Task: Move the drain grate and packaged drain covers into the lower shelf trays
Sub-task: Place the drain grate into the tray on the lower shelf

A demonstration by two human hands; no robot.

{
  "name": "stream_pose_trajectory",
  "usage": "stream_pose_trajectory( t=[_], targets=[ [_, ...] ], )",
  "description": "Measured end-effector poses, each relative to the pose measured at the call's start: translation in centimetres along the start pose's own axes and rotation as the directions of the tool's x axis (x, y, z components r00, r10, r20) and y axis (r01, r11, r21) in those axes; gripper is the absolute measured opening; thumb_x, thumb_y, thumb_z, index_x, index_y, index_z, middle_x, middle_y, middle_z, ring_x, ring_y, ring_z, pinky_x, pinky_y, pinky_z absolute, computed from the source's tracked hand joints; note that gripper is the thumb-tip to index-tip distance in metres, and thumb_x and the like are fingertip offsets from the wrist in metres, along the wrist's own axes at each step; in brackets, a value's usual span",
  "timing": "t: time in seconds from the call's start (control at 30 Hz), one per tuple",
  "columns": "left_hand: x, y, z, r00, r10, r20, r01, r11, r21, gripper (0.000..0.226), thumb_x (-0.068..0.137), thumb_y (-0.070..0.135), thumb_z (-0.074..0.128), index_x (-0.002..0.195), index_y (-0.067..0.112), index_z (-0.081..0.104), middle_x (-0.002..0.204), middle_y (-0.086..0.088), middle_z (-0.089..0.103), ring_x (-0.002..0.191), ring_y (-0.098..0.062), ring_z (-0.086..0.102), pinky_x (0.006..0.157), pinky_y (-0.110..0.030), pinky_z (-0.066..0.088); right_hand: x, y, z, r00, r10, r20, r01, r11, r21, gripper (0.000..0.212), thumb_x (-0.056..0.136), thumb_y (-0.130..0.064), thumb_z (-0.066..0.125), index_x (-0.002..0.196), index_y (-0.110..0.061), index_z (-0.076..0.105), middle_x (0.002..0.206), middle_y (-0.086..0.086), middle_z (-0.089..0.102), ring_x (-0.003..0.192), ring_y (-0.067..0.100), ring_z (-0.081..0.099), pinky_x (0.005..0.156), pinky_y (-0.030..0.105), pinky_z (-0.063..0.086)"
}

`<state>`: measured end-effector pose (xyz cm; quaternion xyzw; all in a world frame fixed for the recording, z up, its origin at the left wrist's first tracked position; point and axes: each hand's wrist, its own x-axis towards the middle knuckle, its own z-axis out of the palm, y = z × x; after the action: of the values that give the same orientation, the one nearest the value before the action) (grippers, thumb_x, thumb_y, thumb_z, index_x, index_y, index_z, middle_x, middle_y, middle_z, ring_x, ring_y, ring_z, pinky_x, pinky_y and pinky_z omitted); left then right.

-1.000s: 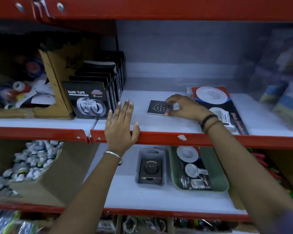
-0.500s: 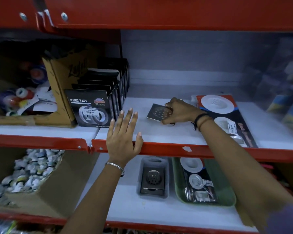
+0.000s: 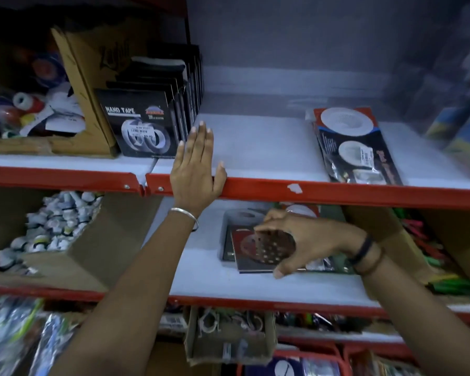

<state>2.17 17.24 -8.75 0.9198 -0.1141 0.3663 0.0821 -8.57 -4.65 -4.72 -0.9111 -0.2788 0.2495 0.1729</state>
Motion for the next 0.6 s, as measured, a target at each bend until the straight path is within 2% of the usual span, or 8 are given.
stream_pose_trajectory(
  t=[0.07, 0.13, 0.17, 0.23, 0.33, 0.43, 0.6],
  targets=[
    [-0.1, 0.0, 0.2, 1.0, -0.004, -0.026, 0.004, 1.0, -0.012, 0.067, 0.088, 0.037, 0.032, 0.147, 0.007, 0.025, 0.155, -0.01, 0.027, 0.145, -0.021, 0.022, 0.119, -0.036, 0.014, 3.1, 2.3, 2.1, 0.992, 0.121, 0.046, -0.12, 0.993, -0.006, 0.071, 0.066, -0.056, 0.075, 0.12, -0.013, 0.056, 0.112, 0.004, 0.05, 0.106, 0.024, 0.051, 0.096, 0.038, 0.046],
    [-0.1, 0.0, 0.3, 0.998, -0.001, -0.058, 0.0, 1.0, -0.027, 0.067, 0.087, 0.037, 0.034, 0.146, 0.007, 0.027, 0.154, -0.011, 0.029, 0.144, -0.021, 0.025, 0.118, -0.034, 0.015, 6.3, 4.6, 3.6, 0.972, 0.236, 0.017, -0.235, 0.97, -0.057, 0.069, 0.061, -0.065, 0.071, 0.105, -0.013, 0.062, 0.103, 0.004, 0.058, 0.096, 0.029, 0.059, 0.082, 0.038, 0.052],
    [-0.2, -0.1, 0.5, 0.997, 0.002, -0.073, -0.004, 1.0, -0.031, 0.067, 0.087, 0.037, 0.034, 0.146, 0.007, 0.027, 0.154, -0.011, 0.03, 0.144, -0.021, 0.026, 0.118, -0.034, 0.016, 8.0, 5.7, 4.2, 0.959, 0.282, -0.011, -0.281, 0.956, -0.086, 0.072, 0.057, -0.07, 0.068, 0.104, -0.015, 0.062, 0.105, 0.003, 0.061, 0.093, 0.027, 0.061, 0.079, 0.037, 0.054],
    [-0.1, -0.2, 0.7, 0.994, 0.002, -0.105, -0.005, 1.0, -0.025, 0.066, 0.086, 0.037, 0.034, 0.145, 0.006, 0.029, 0.153, -0.012, 0.032, 0.143, -0.022, 0.028, 0.118, -0.033, 0.018, 11.4, 7.5, 5.4, 0.943, 0.322, -0.078, -0.331, 0.931, -0.152, 0.08, 0.051, -0.075, 0.064, 0.109, -0.02, 0.062, 0.118, 0.004, 0.061, 0.098, 0.023, 0.061, 0.083, 0.035, 0.055],
    [-0.2, -0.3, 0.9, 0.991, 0.01, -0.133, -0.013, 1.0, -0.022, 0.066, 0.086, 0.037, 0.036, 0.144, 0.006, 0.032, 0.151, -0.013, 0.035, 0.142, -0.022, 0.031, 0.117, -0.034, 0.02, 15.5, 9.1, 7.1, 0.939, 0.319, -0.126, -0.341, 0.909, -0.24, 0.088, 0.056, -0.072, 0.066, 0.122, -0.013, 0.058, 0.138, 0.012, 0.048, 0.122, 0.029, 0.049, 0.1, 0.036, 0.046],
    [-0.2, -0.3, 1.1, 0.987, 0.016, -0.161, -0.019, 1.0, -0.018, 0.065, 0.085, 0.037, 0.036, 0.143, 0.006, 0.033, 0.15, -0.012, 0.038, 0.14, -0.022, 0.033, 0.117, -0.033, 0.02, 17.9, 10.1, 9.1, 0.938, 0.335, -0.095, -0.348, 0.902, -0.257, 0.088, 0.061, -0.062, 0.073, 0.129, -0.01, 0.052, 0.144, 0.016, 0.041, 0.13, 0.032, 0.041, 0.107, 0.039, 0.037],
    [-0.3, -0.4, 1.4, 0.982, 0.028, -0.188, -0.031, 0.999, -0.014, 0.064, 0.086, 0.038, 0.034, 0.142, 0.007, 0.034, 0.149, -0.01, 0.04, 0.139, -0.021, 0.035, 0.116, -0.033, 0.022, 18.7, 10.7, 11.9, 0.939, 0.325, -0.116, -0.342, 0.92, -0.192, 0.086, 0.063, -0.057, 0.074, 0.133, -0.014, 0.045, 0.14, 0.011, 0.044, 0.125, 0.031, 0.045, 0.105, 0.039, 0.039]
  ],
)
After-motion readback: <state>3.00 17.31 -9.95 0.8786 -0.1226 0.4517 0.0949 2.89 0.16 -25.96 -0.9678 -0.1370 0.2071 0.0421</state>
